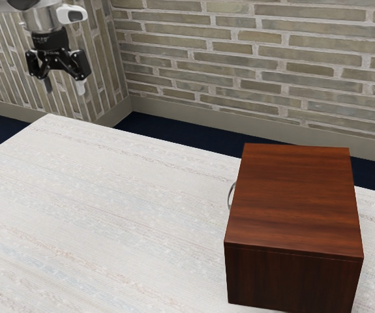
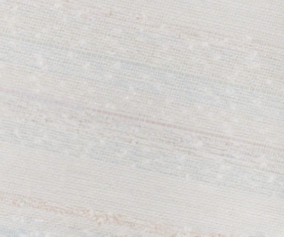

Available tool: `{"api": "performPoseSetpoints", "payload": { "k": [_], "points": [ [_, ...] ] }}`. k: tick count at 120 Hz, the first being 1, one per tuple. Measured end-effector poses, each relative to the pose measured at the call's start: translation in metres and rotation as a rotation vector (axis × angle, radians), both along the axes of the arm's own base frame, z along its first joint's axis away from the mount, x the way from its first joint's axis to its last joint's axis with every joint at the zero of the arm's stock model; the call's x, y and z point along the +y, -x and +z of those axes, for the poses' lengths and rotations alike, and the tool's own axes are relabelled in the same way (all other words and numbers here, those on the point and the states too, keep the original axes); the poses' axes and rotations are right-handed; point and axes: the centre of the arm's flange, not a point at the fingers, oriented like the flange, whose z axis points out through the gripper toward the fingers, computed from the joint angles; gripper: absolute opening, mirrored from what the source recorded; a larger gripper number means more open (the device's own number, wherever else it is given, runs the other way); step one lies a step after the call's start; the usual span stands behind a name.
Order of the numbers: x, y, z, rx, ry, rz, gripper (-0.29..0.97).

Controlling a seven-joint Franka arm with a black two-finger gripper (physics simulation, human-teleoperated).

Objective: Pull the drawer handle with one arm to open the drawer

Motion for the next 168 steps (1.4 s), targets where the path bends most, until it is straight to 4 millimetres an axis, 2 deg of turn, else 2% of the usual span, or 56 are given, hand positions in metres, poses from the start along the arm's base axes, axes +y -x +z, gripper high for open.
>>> {"api": "performPoseSetpoints", "payload": {
  "k": [20,22,25,27,30,36,42,47,51,56,62,71,76,82,111,134,142,156,168],
  "points": [
    [0.000,0.002,0.001,0.009,0.012,-0.007,0.68],
    [0.000,0.005,0.009,-0.004,0.012,-0.009,0.68],
    [-0.003,0.013,0.036,-0.052,0.014,-0.018,0.68],
    [-0.009,0.020,0.054,-0.085,0.023,-0.031,0.68],
    [-0.025,0.024,0.070,-0.113,0.036,-0.054,0.68],
    [-0.077,0.021,0.076,-0.120,0.054,-0.124,0.68],
    [-0.133,0.015,0.068,-0.110,0.067,-0.189,0.68],
    [-0.169,0.006,0.046,-0.078,0.070,-0.219,0.68],
    [-0.186,-0.007,0.018,-0.034,0.060,-0.215,0.68],
    [-0.196,-0.022,-0.016,0.015,0.043,-0.192,0.68],
    [-0.197,-0.035,-0.062,0.074,0.031,-0.155,0.68],
    [-0.199,-0.038,-0.128,0.135,0.026,-0.108,0.68],
    [-0.201,-0.038,-0.149,0.139,0.024,-0.084,0.68],
    [-0.204,-0.040,-0.160,0.121,0.021,-0.056,0.68],
    [-0.197,-0.054,-0.162,0.023,0.001,0.112,0.68],
    [-0.186,-0.054,-0.149,-0.011,0.016,0.220,0.68],
    [-0.190,-0.045,-0.141,-0.013,0.042,0.218,0.68],
    [-0.163,-0.007,-0.124,-0.040,0.046,0.282,0.68],
    [-0.153,0.003,-0.125,-0.056,0.041,0.329,0.68]
  ]
}}
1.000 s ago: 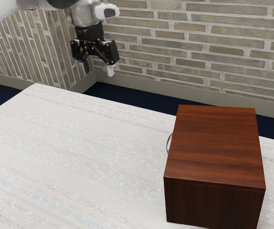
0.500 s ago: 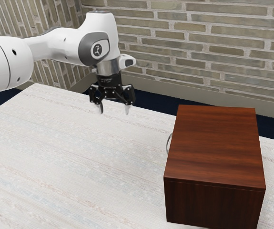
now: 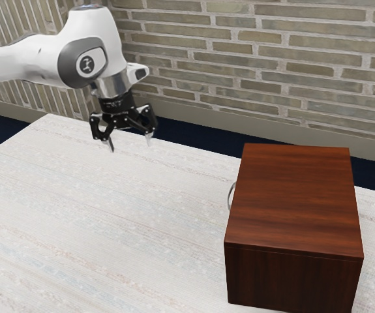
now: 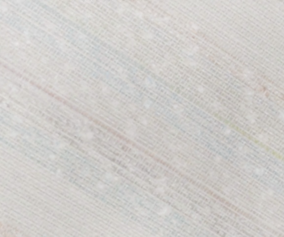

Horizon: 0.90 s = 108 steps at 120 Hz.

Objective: Pull the drawer handle with one arm to open the drawer

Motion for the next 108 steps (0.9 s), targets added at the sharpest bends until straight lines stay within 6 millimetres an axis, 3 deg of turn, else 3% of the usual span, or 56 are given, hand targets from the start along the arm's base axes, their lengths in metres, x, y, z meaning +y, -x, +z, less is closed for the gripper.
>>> {"api": "performPoseSetpoints", "payload": {
  "k": [20,38,108],
  "points": [
    [0.000,0.002,-0.007,-0.001,-0.003,0.048,0.68],
    [-0.011,0.009,-0.035,0.015,-0.004,0.063,0.68],
    [-0.093,0.023,-0.045,0.025,0.011,-0.169,0.68]
  ]
}}
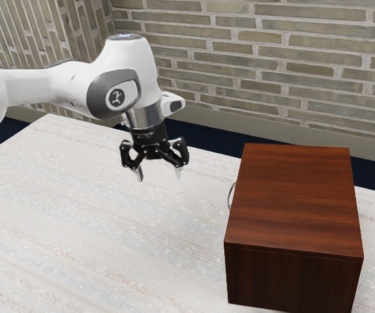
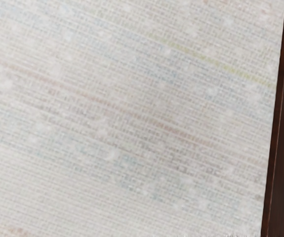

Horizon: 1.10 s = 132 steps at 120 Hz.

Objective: Pull the drawer handle with one arm to open the drawer

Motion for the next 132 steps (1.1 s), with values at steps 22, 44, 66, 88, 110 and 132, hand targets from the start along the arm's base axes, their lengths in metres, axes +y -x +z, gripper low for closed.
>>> {"api": "performPoseSetpoints", "payload": {
  "k": [22,44,66,88,110,132],
  "points": [
    [0.007,-0.016,-0.007,0.005,0.003,-0.020,0.68],
    [0.020,-0.026,-0.014,0.011,0.005,-0.027,0.68],
    [0.005,-0.032,-0.038,0.035,0.007,-0.075,0.68],
    [0.000,-0.038,-0.052,0.027,0.019,-0.091,0.68],
    [-0.007,-0.043,-0.054,-0.007,0.074,-0.079,0.68],
    [-0.023,-0.046,-0.058,-0.035,0.126,-0.074,0.68]
  ]
}}
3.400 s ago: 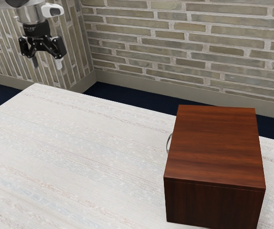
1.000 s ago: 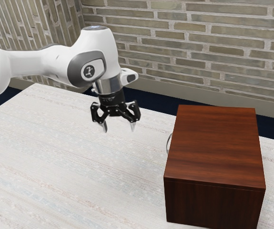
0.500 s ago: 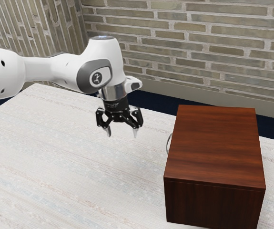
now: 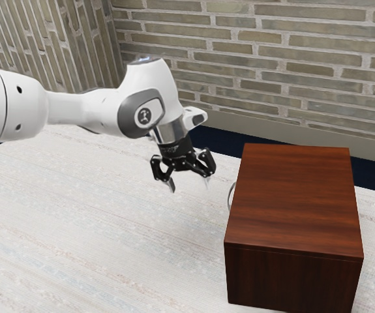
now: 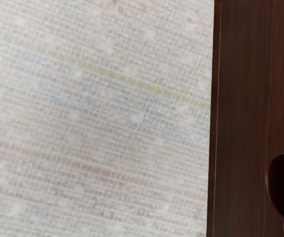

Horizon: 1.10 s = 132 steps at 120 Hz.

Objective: Pull the drawer handle with one arm to open the drawer

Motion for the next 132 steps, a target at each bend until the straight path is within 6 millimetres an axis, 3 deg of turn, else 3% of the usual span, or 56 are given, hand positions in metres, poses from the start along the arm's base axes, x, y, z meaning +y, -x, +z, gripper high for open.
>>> {"api": "performPoseSetpoints", "payload": {
  "k": [98,132],
  "points": [
    [-0.039,-0.014,-0.023,-0.085,0.065,-0.012,0.68],
    [-0.042,-0.016,-0.025,-0.093,0.070,-0.008,0.55]
  ]
}}
